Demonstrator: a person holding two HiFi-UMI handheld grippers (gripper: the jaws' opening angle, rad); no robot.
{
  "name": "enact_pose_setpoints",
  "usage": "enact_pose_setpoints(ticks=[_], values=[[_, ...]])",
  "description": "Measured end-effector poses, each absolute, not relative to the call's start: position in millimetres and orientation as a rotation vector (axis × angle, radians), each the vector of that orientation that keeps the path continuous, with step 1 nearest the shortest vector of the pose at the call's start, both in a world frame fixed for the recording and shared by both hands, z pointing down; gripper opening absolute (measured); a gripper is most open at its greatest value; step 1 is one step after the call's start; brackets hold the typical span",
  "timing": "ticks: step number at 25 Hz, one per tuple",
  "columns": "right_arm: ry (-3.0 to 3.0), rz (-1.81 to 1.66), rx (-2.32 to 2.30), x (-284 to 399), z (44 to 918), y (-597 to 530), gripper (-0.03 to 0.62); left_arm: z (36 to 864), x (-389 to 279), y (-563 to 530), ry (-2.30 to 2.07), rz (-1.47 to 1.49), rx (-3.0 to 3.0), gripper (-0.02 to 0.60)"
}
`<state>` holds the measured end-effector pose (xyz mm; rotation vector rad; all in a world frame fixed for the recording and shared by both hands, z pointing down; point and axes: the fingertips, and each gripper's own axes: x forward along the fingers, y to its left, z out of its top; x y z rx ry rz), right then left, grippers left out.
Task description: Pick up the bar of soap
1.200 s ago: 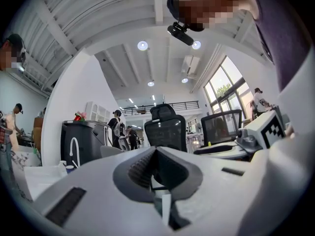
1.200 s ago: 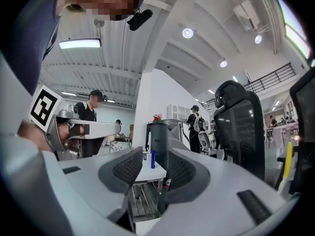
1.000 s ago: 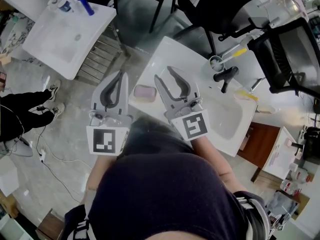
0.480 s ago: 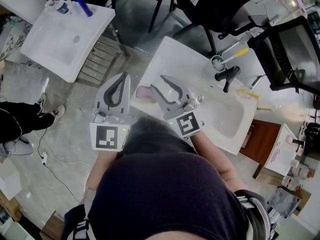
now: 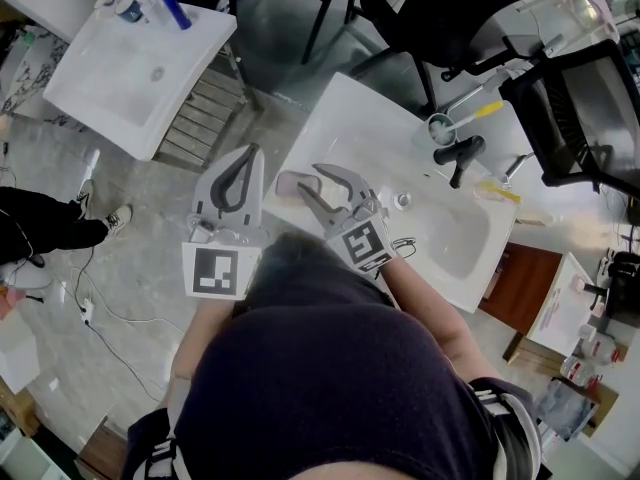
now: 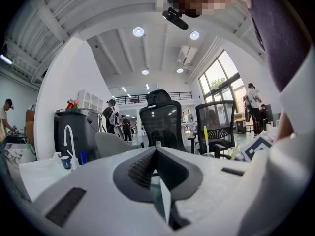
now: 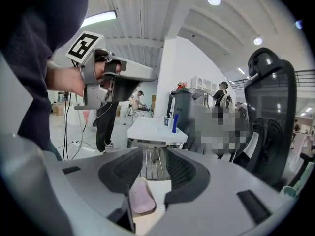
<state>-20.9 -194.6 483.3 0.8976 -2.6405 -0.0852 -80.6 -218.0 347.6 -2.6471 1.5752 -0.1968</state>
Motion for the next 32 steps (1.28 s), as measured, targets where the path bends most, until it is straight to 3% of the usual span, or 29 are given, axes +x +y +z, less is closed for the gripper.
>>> enact_pose_setpoints(ticks=[32], values=[[-2.205,-0.065,0.394,-39.8,605.1,-180.8,0.166,366.7,-90.7,-216.8,1.621,-0.265,-2.657,-0.005]])
